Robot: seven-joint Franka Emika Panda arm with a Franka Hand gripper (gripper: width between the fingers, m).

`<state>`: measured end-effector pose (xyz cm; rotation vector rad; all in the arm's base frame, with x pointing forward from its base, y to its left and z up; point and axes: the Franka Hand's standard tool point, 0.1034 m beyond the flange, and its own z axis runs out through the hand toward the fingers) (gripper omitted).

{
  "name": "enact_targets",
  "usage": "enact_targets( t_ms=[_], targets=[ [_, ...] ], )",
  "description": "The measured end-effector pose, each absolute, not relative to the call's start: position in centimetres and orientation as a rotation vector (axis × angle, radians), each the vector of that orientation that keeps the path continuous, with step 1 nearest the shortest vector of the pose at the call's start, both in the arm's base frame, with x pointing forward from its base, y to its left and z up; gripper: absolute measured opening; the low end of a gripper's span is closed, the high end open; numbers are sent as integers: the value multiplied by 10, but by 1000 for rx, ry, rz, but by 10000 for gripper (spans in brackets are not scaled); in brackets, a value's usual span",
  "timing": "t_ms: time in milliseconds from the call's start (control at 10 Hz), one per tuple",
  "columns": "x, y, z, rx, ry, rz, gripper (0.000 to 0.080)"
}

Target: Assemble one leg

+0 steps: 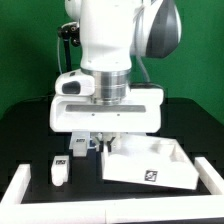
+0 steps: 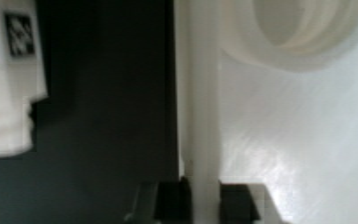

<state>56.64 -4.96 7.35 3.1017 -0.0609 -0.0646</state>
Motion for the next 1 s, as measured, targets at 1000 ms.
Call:
enact_targets(
  t_ms=[1000],
  targets=[
    [572, -35, 48, 3080, -119, -83, 55]
  ],
)
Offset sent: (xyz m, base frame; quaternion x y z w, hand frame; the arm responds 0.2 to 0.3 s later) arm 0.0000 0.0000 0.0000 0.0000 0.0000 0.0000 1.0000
